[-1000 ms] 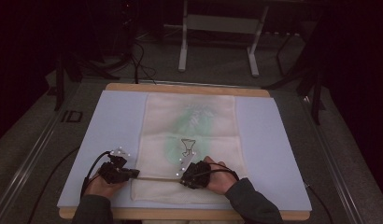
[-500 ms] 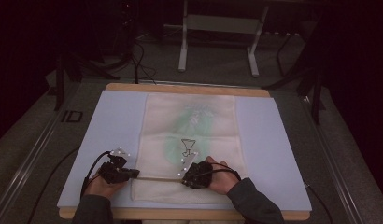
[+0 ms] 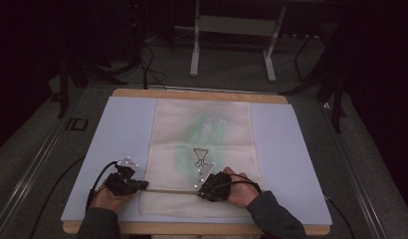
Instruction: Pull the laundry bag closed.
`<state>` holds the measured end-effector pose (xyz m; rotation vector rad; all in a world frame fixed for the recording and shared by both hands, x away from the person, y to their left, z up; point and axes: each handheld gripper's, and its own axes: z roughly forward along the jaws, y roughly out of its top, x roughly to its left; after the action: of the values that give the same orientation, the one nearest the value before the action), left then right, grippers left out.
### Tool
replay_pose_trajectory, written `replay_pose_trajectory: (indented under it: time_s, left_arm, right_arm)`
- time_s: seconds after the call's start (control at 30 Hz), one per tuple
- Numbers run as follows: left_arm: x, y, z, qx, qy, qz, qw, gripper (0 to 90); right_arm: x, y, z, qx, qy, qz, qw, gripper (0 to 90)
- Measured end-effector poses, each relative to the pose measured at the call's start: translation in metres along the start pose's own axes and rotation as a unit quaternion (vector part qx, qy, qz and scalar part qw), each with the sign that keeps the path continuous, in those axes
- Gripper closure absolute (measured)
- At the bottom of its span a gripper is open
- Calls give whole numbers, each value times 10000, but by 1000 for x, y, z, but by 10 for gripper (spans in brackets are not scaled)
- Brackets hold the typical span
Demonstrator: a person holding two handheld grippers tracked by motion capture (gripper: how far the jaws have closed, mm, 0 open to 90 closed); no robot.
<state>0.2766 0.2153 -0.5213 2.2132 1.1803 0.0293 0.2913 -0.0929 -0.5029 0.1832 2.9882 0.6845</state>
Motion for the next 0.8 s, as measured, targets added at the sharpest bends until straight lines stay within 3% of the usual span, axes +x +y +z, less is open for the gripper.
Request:
replay_pose_trajectory:
  time_s: [0.8]
  left_arm:
    - [0, 0, 0, -2, -3, 2, 10000, 900]
  right_arm:
    - [-2, -16, -12, 34, -35, 69, 10000, 824]
